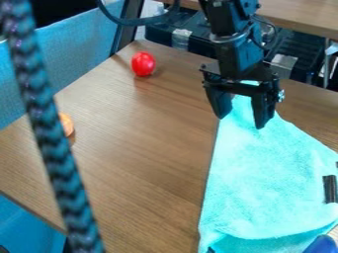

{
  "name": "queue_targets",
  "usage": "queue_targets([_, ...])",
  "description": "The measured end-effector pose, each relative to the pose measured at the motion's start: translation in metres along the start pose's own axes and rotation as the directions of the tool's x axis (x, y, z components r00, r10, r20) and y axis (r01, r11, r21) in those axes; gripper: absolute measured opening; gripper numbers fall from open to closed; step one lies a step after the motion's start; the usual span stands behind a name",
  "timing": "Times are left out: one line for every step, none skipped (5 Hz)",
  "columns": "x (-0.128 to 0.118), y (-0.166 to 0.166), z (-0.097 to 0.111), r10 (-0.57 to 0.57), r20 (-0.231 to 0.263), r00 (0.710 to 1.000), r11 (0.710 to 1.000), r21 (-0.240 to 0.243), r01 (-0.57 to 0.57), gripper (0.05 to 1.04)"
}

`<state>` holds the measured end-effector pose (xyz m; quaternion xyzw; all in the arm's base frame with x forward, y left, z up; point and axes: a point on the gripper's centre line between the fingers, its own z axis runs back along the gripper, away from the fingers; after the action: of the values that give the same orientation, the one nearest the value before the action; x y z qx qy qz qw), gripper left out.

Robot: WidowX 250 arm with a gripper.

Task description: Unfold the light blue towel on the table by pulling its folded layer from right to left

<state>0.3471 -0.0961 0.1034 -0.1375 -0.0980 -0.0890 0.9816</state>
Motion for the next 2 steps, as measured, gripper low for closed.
queue_targets([-0.003,0.003,-0.01,0.013,-0.031,0.999,1.0,0.004,-0.013,0.998])
queue_targets([-0.008,-0.021,-0.024,-0.025,-0.075,0.997,0.999,0.022,0.026,0.998])
